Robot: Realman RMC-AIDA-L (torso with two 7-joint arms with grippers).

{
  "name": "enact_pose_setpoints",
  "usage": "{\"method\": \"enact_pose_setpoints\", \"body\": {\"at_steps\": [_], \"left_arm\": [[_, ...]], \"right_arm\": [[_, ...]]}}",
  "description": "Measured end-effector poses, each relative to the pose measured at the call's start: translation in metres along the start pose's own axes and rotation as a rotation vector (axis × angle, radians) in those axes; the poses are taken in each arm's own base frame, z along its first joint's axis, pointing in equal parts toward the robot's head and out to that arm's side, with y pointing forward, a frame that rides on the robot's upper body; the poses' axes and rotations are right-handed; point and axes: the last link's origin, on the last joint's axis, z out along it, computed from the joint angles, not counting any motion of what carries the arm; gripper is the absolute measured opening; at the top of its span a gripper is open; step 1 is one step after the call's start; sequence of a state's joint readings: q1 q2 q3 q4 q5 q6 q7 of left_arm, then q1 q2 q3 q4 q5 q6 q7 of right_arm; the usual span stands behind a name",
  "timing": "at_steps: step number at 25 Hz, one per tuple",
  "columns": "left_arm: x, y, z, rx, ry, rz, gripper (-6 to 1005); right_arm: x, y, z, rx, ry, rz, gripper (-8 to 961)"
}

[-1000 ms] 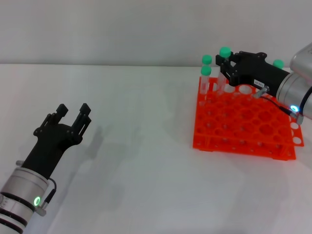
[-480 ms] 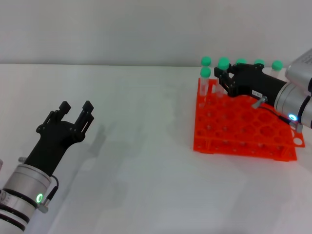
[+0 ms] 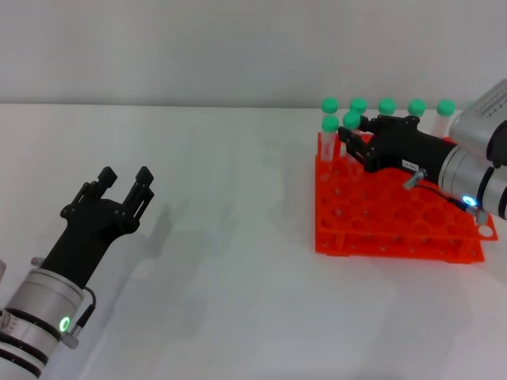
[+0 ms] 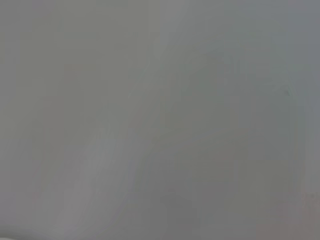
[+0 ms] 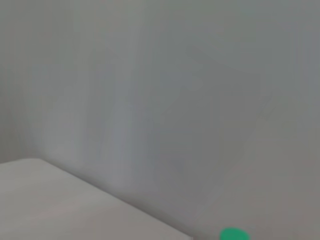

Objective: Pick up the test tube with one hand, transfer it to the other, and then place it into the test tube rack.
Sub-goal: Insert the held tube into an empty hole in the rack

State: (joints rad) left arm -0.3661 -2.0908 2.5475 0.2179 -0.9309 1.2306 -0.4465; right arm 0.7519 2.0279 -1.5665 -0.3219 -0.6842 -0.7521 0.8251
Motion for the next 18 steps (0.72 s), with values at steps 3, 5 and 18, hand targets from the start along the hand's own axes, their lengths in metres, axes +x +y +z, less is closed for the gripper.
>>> {"method": "enact_pose_setpoints", "body": {"at_steps": [3,5,18], "left_arm": [[0.000,-0.001,-0.002,0.004,0.000,-0.001,653],[-0.001,-0.001,-0.002,0.005,0.000,-0.001,652],[0.001,-0.003,-0.003,0.006,0.003,0.006,652]], "right_arm": [[0.002,0.002,-0.001,-0.009,0.005,-0.004,248],[0.003,0.002,-0.004,-0.006,-0.005,0.002,336],[0.017,-0.001,-0.034,0.048,-0.056,0.065,747]]}}
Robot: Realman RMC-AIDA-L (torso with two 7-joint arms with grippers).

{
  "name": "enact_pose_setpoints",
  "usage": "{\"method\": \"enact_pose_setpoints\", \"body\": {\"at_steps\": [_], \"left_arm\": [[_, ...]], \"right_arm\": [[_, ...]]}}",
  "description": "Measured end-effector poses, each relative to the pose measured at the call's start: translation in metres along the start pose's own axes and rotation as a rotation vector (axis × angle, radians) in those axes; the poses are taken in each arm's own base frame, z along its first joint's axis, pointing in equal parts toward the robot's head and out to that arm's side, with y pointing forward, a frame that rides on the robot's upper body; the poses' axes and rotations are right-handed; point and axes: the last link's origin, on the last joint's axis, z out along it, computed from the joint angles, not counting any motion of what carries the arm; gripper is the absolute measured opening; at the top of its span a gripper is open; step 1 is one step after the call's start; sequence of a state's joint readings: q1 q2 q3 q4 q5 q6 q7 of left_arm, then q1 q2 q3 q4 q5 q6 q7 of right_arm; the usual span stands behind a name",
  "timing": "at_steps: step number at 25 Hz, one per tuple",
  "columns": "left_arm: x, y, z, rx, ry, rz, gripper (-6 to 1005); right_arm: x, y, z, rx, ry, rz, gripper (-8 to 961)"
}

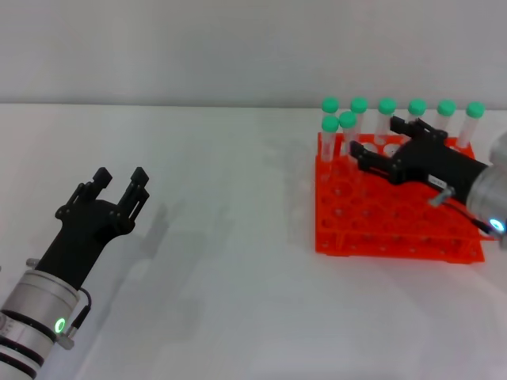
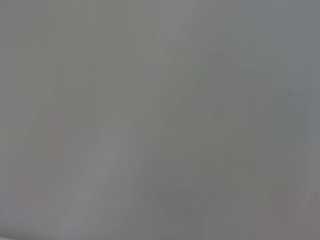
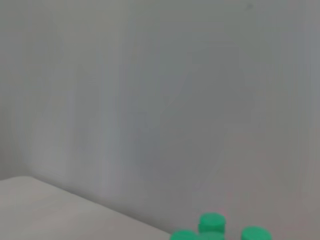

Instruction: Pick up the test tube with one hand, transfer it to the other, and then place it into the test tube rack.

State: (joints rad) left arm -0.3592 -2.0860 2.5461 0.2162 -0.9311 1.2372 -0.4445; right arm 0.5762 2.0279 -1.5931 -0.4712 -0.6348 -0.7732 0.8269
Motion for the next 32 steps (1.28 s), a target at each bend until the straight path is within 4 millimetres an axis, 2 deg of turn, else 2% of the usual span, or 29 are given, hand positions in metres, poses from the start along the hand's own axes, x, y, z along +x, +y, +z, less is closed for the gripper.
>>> {"method": "enact_pose_setpoints", "body": {"at_steps": [4,7,9,14,18,23,32], "left_arm": [[0.000,-0.001,-0.001,0.004,0.001,-0.001,653],[0.000,-0.001,-0.001,0.008,0.003,-0.002,653],[0.000,-0.002,-0.001,0.009,0.004,-0.001,653],[0.003,-0.004,-0.002,0.011,0.015,0.009,653],[0.008,-0.008,-0.003,0.004,0.038,0.033,652],[0.013,-0.010,0.003,0.001,0.048,0.058,652],[0.016,-0.004,0.013,-0.019,0.063,0.149,652]], "right_arm": [[0.002,-0.001,-0.021,0.004,-0.074,0.041,821],[0.001,-0.007,-0.044,0.034,-0.176,0.069,877],[0.004,-0.017,-0.068,0.094,-0.251,0.077,877],[0.027,-0.042,-0.121,0.322,-0.335,0.080,877],[0.047,-0.052,-0.147,0.485,-0.327,0.074,877],[0.065,-0.053,-0.165,0.585,-0.292,0.088,877],[0.080,-0.048,-0.174,0.604,-0.241,0.123,877]]}}
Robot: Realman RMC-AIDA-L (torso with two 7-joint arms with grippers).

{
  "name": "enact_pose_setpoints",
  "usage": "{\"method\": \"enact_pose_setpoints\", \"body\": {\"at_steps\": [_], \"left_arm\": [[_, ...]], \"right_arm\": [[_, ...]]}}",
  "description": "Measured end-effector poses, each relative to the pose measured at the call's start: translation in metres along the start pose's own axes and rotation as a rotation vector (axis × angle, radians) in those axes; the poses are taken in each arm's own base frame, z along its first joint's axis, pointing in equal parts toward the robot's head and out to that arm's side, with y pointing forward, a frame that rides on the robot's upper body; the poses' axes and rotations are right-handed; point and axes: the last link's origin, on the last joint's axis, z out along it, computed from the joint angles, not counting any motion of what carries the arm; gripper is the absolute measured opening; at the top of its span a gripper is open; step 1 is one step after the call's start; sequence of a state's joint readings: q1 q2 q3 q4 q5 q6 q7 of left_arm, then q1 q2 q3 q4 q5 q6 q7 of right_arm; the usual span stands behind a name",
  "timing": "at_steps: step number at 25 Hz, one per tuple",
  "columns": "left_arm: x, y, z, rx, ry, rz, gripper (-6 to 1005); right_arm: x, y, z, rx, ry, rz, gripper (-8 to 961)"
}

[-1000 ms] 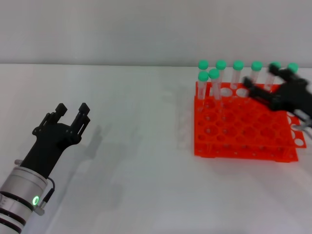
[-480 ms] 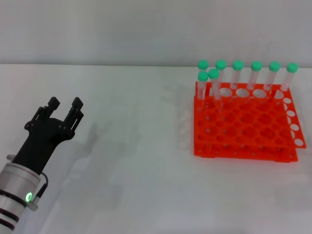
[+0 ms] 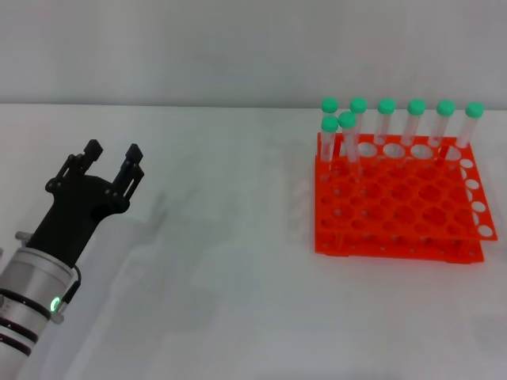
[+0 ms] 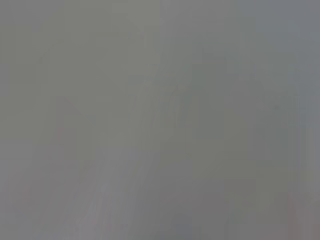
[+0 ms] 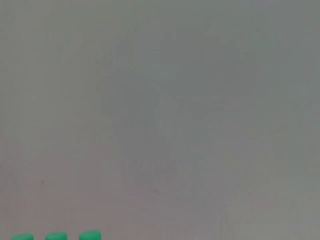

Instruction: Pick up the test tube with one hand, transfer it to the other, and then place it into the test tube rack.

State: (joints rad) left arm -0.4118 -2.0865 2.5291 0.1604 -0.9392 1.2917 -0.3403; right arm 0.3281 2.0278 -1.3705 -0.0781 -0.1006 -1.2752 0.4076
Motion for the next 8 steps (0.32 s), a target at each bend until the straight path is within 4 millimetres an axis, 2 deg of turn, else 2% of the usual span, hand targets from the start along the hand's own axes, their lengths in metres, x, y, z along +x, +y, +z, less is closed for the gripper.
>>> {"method": "enact_pose_setpoints", "body": {"at_steps": [8], "left_arm": [[0.0012,-0.0014,0.0033,0.003,0.000,-0.002,652]], "right_arm": [[0.0036,-0.0004,-0.0044,0.003,0.016,0.014,877]]}}
